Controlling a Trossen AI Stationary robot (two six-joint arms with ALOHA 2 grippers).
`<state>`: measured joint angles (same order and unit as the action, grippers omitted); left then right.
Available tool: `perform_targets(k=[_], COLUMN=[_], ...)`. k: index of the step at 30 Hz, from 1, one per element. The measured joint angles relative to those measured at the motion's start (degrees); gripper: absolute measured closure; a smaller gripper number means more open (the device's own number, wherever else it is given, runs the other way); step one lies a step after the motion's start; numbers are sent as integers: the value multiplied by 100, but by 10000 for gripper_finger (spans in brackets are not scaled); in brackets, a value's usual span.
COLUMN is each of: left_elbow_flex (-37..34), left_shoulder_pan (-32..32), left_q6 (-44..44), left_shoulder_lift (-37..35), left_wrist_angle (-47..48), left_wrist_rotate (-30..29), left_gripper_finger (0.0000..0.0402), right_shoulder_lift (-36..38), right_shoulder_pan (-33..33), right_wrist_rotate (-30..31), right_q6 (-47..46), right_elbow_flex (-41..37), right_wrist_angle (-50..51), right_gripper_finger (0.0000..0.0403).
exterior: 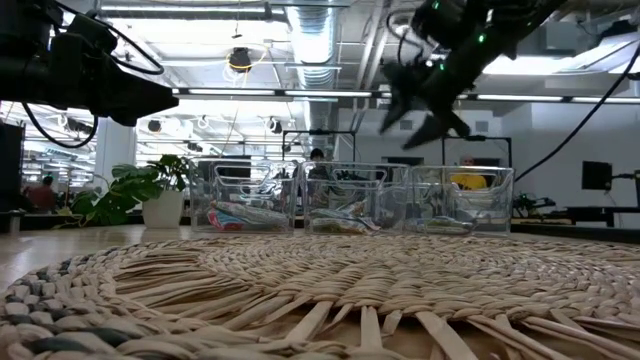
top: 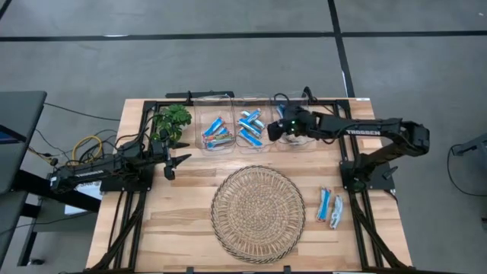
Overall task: Pick and place Granola Bars by type
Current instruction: Put the red granola bar into the left transparent bin
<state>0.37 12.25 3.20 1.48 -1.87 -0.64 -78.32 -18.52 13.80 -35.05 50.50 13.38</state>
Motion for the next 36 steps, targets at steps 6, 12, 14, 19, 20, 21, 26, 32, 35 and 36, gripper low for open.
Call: perform_targets(k=[6,12,14,19,20,21,26,32,35,36], left_elbow_flex=[1,0,0,0,1,-1,-1,0,0,-1], left_shoulder_pan=[-2,0,0,0,0,-2,0,-1,-1,0], left_q6=[0,0,0,0,0,0,0,0,0,0], left_shoulder_lift=[2,0,2,2,2,2,2,1,1,2], left_wrist_angle=[2,1,1,0,1,2,2,0,1,0], left_wrist_rotate=[0,0,0,0,0,0,2,1,0,2], left_gripper_finger=[218,218,218,218,218,218,218,218,218,218], right_shoulder_lift=[388,743,821,817,814,783,607,321,149,101], right_shoulder_pan=[317,923,1186,2027,2216,2419,3342,4159,4418,4496], right_wrist_rotate=[-1350,-2936,-3476,-4596,-4687,-4724,-4722,-4005,-3197,-2905], right_q6=[-101,-110,-181,-769,-930,-1073,-1900,-3056,-3949,-4328], right_elbow_flex=[0,0,0,0,0,0,0,-4,-4,-4], right_wrist_angle=[-538,-371,-201,549,725,924,2212,3820,4387,4537], right_gripper_finger=[128,128,128,128,128,128,128,128,128,128])
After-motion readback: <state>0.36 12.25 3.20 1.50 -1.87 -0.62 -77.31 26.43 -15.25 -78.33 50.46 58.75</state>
